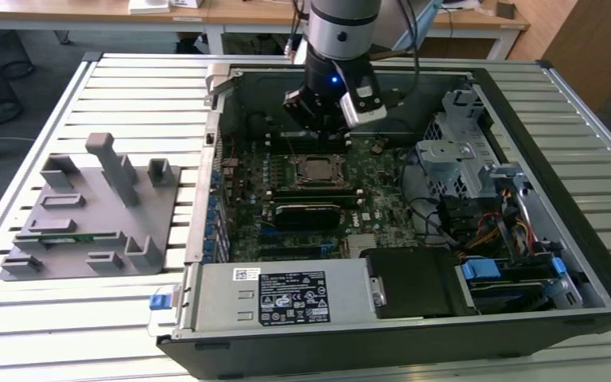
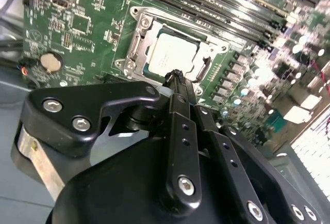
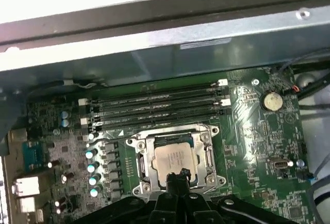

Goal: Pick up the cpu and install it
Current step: 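Install the first cpu locking lever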

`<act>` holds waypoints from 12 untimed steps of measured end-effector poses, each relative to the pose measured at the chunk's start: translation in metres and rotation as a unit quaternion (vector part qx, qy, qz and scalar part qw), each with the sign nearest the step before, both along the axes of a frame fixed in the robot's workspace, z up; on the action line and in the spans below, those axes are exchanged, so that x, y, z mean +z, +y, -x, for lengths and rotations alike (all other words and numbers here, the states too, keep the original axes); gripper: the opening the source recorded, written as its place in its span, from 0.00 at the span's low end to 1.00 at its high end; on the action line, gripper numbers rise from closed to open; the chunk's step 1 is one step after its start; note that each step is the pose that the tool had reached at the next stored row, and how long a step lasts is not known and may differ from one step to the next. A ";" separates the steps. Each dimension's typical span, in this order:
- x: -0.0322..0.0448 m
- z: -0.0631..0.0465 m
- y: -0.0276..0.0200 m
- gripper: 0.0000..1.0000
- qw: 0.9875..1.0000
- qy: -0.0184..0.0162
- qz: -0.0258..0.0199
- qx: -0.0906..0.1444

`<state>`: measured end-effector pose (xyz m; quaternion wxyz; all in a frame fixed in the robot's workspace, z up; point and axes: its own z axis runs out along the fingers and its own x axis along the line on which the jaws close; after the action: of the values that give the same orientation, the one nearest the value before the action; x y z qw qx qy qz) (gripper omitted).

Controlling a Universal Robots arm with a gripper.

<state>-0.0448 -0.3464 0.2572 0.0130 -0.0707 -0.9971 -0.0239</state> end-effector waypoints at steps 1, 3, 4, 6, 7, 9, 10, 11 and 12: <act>-0.0003 0.000 0.0000 0.11 1.000 0.000 0.000 0.010; -0.0010 0.000 0.0000 0.11 1.000 0.000 0.000 0.028; -0.0013 0.000 0.0000 0.11 0.999 0.000 0.000 0.036; -0.0015 0.000 -0.0002 0.11 0.999 0.000 0.000 0.049; -0.0015 0.000 -0.0004 0.11 0.999 0.000 0.000 0.051; -0.0016 0.000 -0.0005 0.11 0.999 0.000 0.000 0.051; -0.0016 0.000 -0.0004 0.11 0.999 0.000 0.000 0.051; -0.0016 0.000 -0.0005 0.11 0.999 0.000 0.000 0.052; -0.0016 0.000 -0.0005 0.11 0.999 0.000 0.000 0.052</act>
<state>-0.0449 -0.3468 0.2556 0.0139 -0.0192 -0.9994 -0.0232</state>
